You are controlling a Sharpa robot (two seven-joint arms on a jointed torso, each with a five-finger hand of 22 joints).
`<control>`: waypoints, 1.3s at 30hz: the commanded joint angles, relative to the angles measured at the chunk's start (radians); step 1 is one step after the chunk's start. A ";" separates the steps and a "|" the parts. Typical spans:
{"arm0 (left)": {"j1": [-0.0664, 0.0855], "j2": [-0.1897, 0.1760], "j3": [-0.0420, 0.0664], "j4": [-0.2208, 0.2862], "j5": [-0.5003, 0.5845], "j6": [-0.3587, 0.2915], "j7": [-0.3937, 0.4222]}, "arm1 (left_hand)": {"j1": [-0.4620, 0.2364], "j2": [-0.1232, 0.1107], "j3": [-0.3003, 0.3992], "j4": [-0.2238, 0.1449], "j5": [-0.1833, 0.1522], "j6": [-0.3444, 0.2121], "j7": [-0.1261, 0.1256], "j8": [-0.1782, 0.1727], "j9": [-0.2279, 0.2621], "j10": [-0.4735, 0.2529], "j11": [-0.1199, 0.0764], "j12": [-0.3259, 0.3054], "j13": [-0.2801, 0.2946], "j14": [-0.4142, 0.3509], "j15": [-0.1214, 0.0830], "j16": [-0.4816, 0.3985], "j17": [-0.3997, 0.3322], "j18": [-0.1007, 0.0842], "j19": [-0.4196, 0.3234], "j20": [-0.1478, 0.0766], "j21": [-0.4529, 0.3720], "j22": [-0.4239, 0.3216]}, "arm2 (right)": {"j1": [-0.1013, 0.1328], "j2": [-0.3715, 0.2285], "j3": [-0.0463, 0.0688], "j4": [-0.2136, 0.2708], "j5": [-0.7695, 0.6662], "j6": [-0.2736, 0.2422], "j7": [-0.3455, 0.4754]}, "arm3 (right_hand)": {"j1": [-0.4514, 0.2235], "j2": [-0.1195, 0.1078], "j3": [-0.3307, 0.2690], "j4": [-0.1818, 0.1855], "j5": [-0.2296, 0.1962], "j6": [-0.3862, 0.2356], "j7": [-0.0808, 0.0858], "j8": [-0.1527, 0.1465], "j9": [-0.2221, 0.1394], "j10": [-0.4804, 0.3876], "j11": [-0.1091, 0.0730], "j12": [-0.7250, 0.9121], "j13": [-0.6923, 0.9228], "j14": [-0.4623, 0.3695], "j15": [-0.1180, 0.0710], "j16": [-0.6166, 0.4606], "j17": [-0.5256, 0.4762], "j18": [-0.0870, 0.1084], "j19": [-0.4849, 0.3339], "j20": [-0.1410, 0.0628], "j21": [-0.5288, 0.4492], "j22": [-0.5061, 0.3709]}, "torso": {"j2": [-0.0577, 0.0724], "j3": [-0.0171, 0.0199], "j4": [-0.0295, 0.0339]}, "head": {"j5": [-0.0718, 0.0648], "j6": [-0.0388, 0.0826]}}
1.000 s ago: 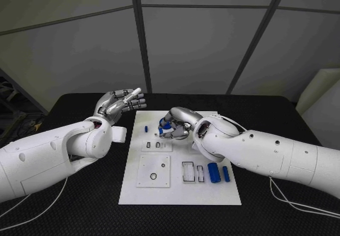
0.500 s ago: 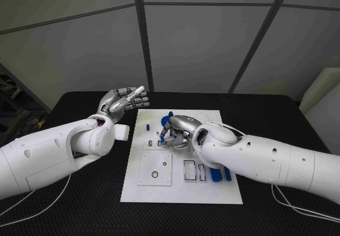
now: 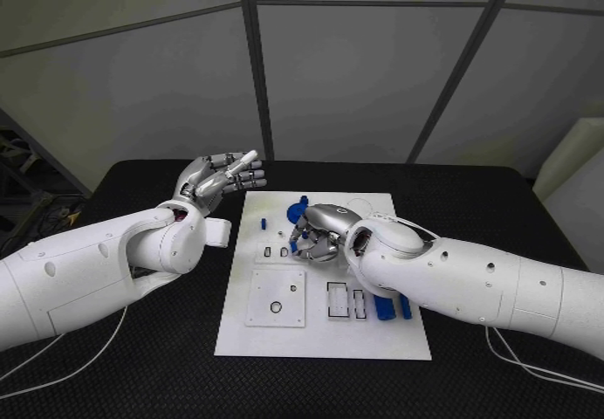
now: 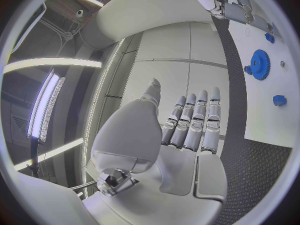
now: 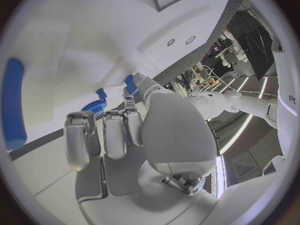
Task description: Assemble the parts on the task board
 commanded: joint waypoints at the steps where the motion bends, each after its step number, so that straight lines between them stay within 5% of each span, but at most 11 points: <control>1: 0.001 0.001 0.001 0.000 -0.005 0.012 0.003 | -0.003 0.011 0.000 -0.009 0.003 0.007 0.042 -0.007 -0.001 0.007 0.002 -0.003 -0.001 0.003 0.004 -0.002 -0.001 -0.009 0.004 0.000 0.005 -0.001 | 0.001 0.002 -0.001 -0.004 -0.012 0.021 0.000 | -0.008 0.001 -0.002 -0.005 0.005 0.024 -0.020 0.003 0.036 0.009 -0.003 -0.003 0.113 0.061 -0.005 -0.004 0.058 -0.007 0.102 -0.006 0.003 0.263 | 0.000 -0.0006 0.0008 | 0.000 -0.002; 39: 0.001 0.002 0.001 -0.003 -0.005 0.015 0.000 | -0.003 0.012 -0.001 -0.010 0.003 0.007 0.041 -0.007 -0.002 0.007 0.001 -0.004 -0.001 0.002 0.004 -0.004 -0.001 -0.009 0.004 0.000 0.005 -0.002 | 0.000 0.005 -0.007 -0.002 -0.025 0.088 -0.030 | -0.042 -0.018 -0.012 -0.007 -0.011 -0.013 -0.003 -0.034 0.037 -0.006 0.010 -0.028 0.097 0.059 0.005 -0.010 0.051 -0.007 0.102 0.002 0.003 0.263 | -0.001 -0.0005 0.0005 | 0.000 -0.013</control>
